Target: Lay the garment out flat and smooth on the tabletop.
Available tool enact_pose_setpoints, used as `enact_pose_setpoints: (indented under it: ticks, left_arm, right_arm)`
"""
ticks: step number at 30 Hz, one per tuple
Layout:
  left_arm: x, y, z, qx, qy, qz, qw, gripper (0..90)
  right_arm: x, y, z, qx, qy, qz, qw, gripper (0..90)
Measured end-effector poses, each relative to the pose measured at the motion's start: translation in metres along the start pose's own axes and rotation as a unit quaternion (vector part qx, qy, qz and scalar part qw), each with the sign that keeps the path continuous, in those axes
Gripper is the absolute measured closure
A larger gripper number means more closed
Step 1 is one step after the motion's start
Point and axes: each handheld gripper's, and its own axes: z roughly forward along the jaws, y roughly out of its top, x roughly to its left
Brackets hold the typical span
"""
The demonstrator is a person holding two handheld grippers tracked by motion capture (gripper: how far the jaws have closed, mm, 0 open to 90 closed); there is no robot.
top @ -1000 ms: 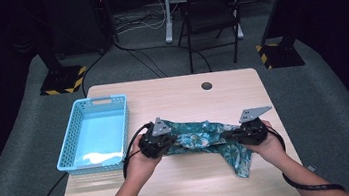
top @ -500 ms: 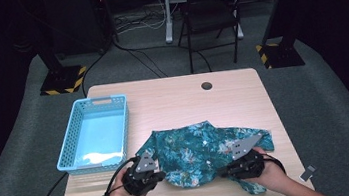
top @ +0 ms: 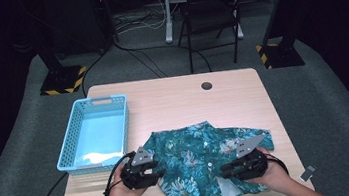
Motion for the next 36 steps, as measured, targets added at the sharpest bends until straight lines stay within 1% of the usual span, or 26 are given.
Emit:
enact_pose_setpoints:
  ticks: [2,4,6,8,9,11,13,14,15,16,18,19,22,24,27,29,30,32,33,35,36]
  left_arm:
    - [0.008,0.0,0.009,0.005,0.011,-0.005,0.9999,53.3]
    - [0.016,-0.002,0.018,0.008,0.016,-0.02,0.9996,50.7]
    - [0.023,-0.004,0.026,0.013,0.021,-0.03,0.9992,48.7]
    - [0.03,-0.005,0.033,0.018,0.025,-0.037,0.9988,47.9]
    - [0.033,-0.006,0.036,0.019,0.027,-0.042,0.9986,46.8]
    - [0.038,-0.006,0.042,0.017,0.034,-0.051,0.998,45.1]
    - [0.043,-0.006,0.047,0.019,0.041,-0.055,0.9975,43.5]
    - [0.044,-0.006,0.049,0.019,0.039,-0.058,0.9974,43.4]
    - [0.045,-0.006,0.052,0.021,0.039,-0.058,0.9973,43.0]
    - [0.045,-0.006,0.055,0.023,0.04,-0.059,0.9972,42.6]
    - [0.045,-0.006,0.06,0.032,0.043,-0.056,0.997,42.6]
    - [0.045,-0.006,0.062,0.037,0.046,-0.052,0.9969,42.6]
    - [0.045,-0.006,0.068,0.047,0.054,-0.043,0.9965,42.7]
    - [0.044,-0.006,0.072,0.054,0.059,-0.035,0.9962,43.0]
    - [0.042,-0.004,0.076,0.055,0.072,-0.022,0.9957,43.2]
    - [0.043,-0.002,0.079,0.052,0.073,-0.024,0.9956,43.3]
    - [0.045,-0.001,0.08,0.051,0.075,-0.024,0.9956,43.6]
    - [0.049,0.003,0.084,0.047,0.08,-0.025,0.9954,44.4]
    - [0.052,0.005,0.086,0.042,0.081,-0.028,0.9954,45.3]
    - [0.057,0.011,0.092,0.041,0.086,-0.031,0.995,48.2]
    - [0.06,0.015,0.095,0.041,0.088,-0.032,0.9948,50.5]
  right_arm:
    - [-0.009,-0.002,-0.005,-0.009,-0.024,0.008,0.9996,68.9]
    - [-0.019,-0.006,-0.01,-0.015,-0.044,0.021,0.9987,67.6]
    - [-0.029,-0.011,-0.013,-0.019,-0.059,0.037,0.9974,65.7]
    - [-0.039,-0.015,-0.016,-0.02,-0.078,0.046,0.9957,63.1]
    - [-0.044,-0.018,-0.017,-0.02,-0.093,0.048,0.9943,61.5]
    - [-0.055,-0.023,-0.019,-0.018,-0.127,0.051,0.9905,58.9]
    - [-0.067,-0.029,-0.022,-0.016,-0.161,0.061,0.985,54.0]
    - [-0.073,-0.032,-0.023,-0.017,-0.174,0.067,0.9824,52.2]
    - [-0.078,-0.035,-0.023,-0.017,-0.184,0.074,0.98,52.1]
    - [-0.083,-0.039,-0.023,-0.016,-0.191,0.082,0.9781,52.0]
    - [-0.089,-0.044,-0.022,-0.012,-0.201,0.093,0.9751,51.2]
    - [-0.091,-0.046,-0.02,-0.01,-0.203,0.096,0.9745,50.6]
    - [-0.093,-0.049,-0.015,0.0,-0.214,0.088,0.9729,49.5]
    - [-0.093,-0.049,-0.012,0.008,-0.217,0.082,0.9726,49.1]
    - [-0.094,-0.05,-0.007,0.029,-0.232,0.069,0.9698,49.1]
    - [-0.096,-0.052,-0.005,0.041,-0.24,0.067,0.9677,49.5]
    - [-0.098,-0.052,-0.004,0.045,-0.241,0.067,0.9671,49.7]
    - [-0.104,-0.052,-0.005,0.04,-0.237,0.074,0.9678,53.7]
    - [-0.107,-0.052,-0.006,0.038,-0.235,0.078,0.9681,57.7]
    - [-0.115,-0.051,-0.007,0.035,-0.233,0.081,0.9685,65.0]
    - [-0.119,-0.05,-0.007,0.033,-0.235,0.082,0.968,69.1]
